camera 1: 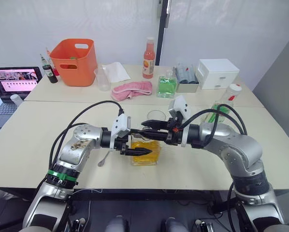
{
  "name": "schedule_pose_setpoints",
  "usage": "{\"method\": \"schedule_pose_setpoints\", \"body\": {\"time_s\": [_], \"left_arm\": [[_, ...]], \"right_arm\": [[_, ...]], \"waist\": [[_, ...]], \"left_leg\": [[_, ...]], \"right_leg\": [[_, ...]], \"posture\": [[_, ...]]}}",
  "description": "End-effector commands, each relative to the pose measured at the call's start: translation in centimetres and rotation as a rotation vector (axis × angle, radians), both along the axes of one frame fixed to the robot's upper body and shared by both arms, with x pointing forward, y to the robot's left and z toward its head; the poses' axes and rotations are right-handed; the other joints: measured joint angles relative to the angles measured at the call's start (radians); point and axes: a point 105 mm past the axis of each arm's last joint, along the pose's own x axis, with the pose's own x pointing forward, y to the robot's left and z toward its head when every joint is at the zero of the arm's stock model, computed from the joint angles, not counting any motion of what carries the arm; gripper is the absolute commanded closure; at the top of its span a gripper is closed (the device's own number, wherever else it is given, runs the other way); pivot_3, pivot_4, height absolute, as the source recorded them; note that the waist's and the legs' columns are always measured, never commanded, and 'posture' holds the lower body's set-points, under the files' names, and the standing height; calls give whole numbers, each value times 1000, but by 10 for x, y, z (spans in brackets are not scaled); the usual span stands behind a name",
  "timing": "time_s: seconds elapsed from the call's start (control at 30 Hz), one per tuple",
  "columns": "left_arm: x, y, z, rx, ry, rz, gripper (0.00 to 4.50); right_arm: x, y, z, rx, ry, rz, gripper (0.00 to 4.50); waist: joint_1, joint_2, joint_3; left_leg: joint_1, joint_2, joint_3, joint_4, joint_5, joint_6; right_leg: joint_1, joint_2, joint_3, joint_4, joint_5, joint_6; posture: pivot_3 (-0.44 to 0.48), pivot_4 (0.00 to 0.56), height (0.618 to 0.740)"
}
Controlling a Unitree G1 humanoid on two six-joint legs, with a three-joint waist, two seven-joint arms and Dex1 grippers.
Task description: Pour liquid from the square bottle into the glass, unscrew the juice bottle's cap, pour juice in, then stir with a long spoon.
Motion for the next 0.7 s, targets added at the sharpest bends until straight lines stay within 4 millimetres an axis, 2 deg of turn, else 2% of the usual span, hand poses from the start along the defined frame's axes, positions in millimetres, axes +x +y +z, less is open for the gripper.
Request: {"method": "schedule_pose_setpoints", "body": {"time_s": [0.03, 0.2, 0.3, 0.4, 0.43, 0.5, 0.57, 0.67, 0.7], "left_arm": [[-1, 1, -1, 17, 0, -5, 1685], [-1, -1, -1, 16, -1, -7, 1685], [-1, -2, 0, 16, -4, -9, 1685], [-1, -1, 2, 14, -8, -7, 1685], [0, 0, 2, 13, -10, -4, 1685], [1, 2, 3, 13, -12, 0, 1685], [2, 2, 4, 13, -14, 1, 1685], [3, 3, 5, 14, -17, 4, 1685], [4, 3, 5, 15, -17, 4, 1685]], "right_arm": [[-19, -5, 62, 120, -219, 34, 3464], [-19, -12, 72, 125, -247, 3, 3464], [-10, -31, 62, 98, -214, -100, 3464], [7, -77, 30, 36, -136, -309, 3464], [13, -105, 7, -4, -89, -440, 3464], [15, -143, -22, -59, -33, -602, 3464], [14, -167, -41, -84, -17, -721, 3464], [19, -214, -75, -104, 12, -1030, 3464], [20, -222, -81, -98, 13, -1092, 3464]], "waist": [[0, 2, 1], [-1, 2, 1], [1, 2, 1], [6, 2, 1], [5, 2, 1], [8, 1, 0], [1, 3, 0], [-9, 6, -1], [-10, 6, -1]], "left_leg": [[0, 0, 0, 0, 0, 0], [2, 0, -1, 0, 0, 0], [2, 0, -1, 0, 0, 0], [1, 0, -1, 0, 0, 0], [1, -1, -1, 0, 0, 0], [0, -1, -2, -1, 0, 0], [0, -1, -1, -1, 0, 0], [5, -1, 2, -1, 0, 0], [6, 0, 2, -1, 0, 0]], "right_leg": [[0, 0, 0, 0, 0, 0], [2, 0, -1, 0, 0, 0], [2, 0, -1, 0, 0, 0], [3, 0, -1, -2, 0, 0], [3, 0, -1, -3, 0, 0], [4, 0, -1, -4, 0, 0], [3, 0, 0, -3, 0, 0], [4, 1, 3, -1, 0, 0], [5, 1, 3, -1, 0, 0]], "posture": [[0, 150, 715], [0, 150, 715], [0, 150, 715], [0, 150, 715], [0, 150, 715], [0, 150, 715], [0, 150, 715], [0, 150, 715], [0, 150, 715]]}}
